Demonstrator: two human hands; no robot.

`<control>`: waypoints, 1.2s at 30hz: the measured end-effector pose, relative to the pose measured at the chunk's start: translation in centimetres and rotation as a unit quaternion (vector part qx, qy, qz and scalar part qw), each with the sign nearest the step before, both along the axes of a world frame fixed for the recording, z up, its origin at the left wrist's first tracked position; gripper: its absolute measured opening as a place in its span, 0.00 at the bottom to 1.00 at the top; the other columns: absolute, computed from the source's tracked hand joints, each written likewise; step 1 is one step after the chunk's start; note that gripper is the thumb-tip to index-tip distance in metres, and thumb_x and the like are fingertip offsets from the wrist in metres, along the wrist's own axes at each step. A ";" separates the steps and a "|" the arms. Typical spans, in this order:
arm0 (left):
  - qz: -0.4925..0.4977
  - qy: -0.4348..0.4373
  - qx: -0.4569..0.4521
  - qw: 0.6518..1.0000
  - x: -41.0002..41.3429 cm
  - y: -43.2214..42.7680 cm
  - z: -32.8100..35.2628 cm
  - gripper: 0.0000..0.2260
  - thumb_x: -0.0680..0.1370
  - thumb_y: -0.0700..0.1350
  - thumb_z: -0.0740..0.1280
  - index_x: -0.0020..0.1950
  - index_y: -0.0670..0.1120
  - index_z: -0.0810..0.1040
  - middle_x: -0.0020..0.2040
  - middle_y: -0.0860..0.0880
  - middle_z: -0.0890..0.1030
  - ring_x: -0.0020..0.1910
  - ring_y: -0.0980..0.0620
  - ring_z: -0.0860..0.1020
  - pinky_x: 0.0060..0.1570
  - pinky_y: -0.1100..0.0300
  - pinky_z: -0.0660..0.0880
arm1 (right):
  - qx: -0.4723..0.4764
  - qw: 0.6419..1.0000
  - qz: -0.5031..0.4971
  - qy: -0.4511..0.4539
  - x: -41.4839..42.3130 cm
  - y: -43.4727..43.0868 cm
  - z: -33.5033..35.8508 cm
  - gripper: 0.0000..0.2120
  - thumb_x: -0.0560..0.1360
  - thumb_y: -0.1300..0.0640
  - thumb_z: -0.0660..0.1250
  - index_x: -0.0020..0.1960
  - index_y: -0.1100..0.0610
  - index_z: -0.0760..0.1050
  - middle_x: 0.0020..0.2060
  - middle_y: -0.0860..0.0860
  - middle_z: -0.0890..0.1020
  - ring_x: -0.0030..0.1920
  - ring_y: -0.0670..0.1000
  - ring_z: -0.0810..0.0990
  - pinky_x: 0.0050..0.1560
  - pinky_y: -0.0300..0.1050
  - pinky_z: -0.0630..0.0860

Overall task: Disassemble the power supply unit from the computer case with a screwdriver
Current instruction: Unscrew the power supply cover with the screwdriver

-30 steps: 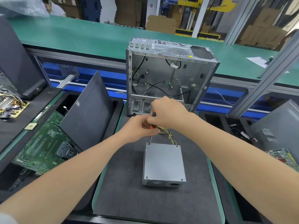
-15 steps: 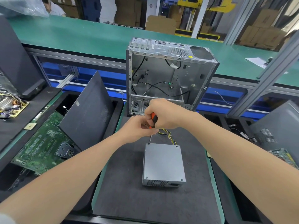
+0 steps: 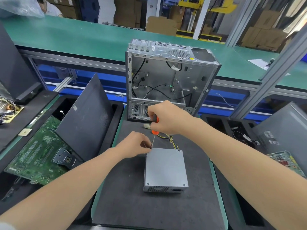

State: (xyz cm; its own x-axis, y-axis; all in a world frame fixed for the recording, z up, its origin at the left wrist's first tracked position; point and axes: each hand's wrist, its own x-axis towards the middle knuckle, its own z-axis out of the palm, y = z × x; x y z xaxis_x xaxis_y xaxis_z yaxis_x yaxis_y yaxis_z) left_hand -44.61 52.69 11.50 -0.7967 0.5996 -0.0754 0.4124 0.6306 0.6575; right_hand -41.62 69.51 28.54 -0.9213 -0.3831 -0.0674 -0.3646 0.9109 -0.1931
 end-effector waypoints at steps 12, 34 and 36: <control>0.131 0.044 0.000 0.990 -1.3 -0.7 -2.5 0.02 0.77 0.42 0.73 0.47 0.48 0.84 0.41 0.57 0.82 0.41 0.57 0.79 0.48 0.62 0.78 | -0.016 0.999 -0.039 0.026 0.3 1.9 0.6 0.03 0.72 0.57 0.68 0.45 0.54 0.75 0.39 0.47 0.78 0.43 0.52 0.78 0.43 0.55 0.82; 0.146 0.024 0.109 0.983 -2.3 5.1 -0.9 0.14 0.76 0.35 0.67 0.48 0.54 0.87 0.42 0.62 0.84 0.44 0.69 0.80 0.48 0.76 0.72 | -0.033 0.991 -0.123 0.040 3.4 8.1 0.2 0.03 0.69 0.58 0.68 0.42 0.53 0.74 0.35 0.46 0.79 0.41 0.53 0.79 0.41 0.55 0.82; 0.038 -0.001 0.130 0.991 -0.9 7.5 0.5 0.19 0.76 0.31 0.63 0.53 0.51 0.87 0.48 0.58 0.86 0.50 0.64 0.82 0.54 0.70 0.75 | -0.030 0.991 -0.124 0.042 3.7 8.6 0.1 0.03 0.69 0.59 0.68 0.42 0.54 0.74 0.35 0.46 0.78 0.41 0.52 0.78 0.40 0.54 0.82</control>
